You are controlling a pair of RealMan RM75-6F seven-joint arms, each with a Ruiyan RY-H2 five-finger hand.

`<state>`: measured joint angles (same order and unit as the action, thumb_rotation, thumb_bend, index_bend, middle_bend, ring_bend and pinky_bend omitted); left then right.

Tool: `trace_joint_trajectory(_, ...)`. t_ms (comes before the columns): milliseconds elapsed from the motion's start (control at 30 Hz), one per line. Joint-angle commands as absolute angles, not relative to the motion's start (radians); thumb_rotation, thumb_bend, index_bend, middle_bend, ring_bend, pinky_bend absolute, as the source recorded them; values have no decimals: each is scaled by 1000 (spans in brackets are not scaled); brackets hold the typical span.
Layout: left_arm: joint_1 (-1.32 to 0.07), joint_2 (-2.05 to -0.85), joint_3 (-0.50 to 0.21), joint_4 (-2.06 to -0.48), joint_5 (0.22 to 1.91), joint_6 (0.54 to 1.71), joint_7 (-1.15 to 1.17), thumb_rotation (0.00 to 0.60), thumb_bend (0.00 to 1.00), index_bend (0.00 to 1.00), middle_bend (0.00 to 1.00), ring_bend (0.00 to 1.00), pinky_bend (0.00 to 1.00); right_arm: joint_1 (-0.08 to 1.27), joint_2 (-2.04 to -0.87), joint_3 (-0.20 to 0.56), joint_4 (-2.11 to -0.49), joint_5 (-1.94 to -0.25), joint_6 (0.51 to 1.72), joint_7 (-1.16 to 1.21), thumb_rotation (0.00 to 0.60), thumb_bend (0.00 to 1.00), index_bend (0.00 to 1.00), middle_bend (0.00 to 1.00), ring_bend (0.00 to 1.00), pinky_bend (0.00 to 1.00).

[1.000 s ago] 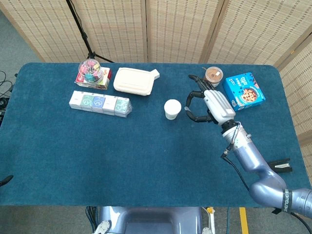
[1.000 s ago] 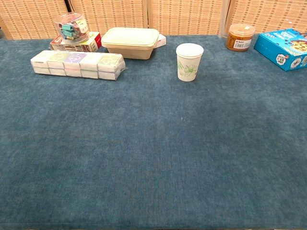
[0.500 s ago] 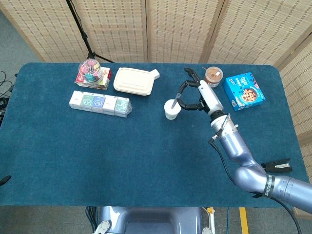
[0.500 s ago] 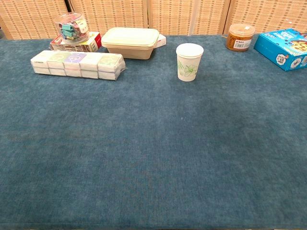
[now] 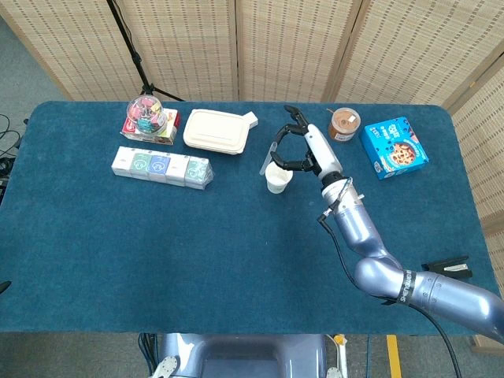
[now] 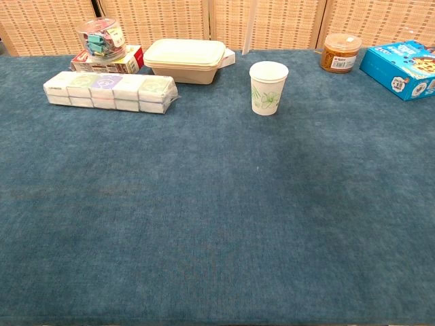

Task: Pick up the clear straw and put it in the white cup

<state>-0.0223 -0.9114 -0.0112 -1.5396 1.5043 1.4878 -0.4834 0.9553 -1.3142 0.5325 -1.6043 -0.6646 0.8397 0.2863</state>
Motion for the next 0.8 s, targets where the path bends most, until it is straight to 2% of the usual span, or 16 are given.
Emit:
trace_joint_trajectory(33,-23,-912,-11,-1539,1505,1486,-483,600,37,0,0,0,0,947,-1320,528,-1588,-673,829,296,600,458,576,48,0,0)
trace_joint_trajectory(800,-18,-916,-12,-1547,1499,1486,-467,600,37,0,0,0,0,915,-1355,519,-1490,-723,773,347,600,458,576,48,0,0)
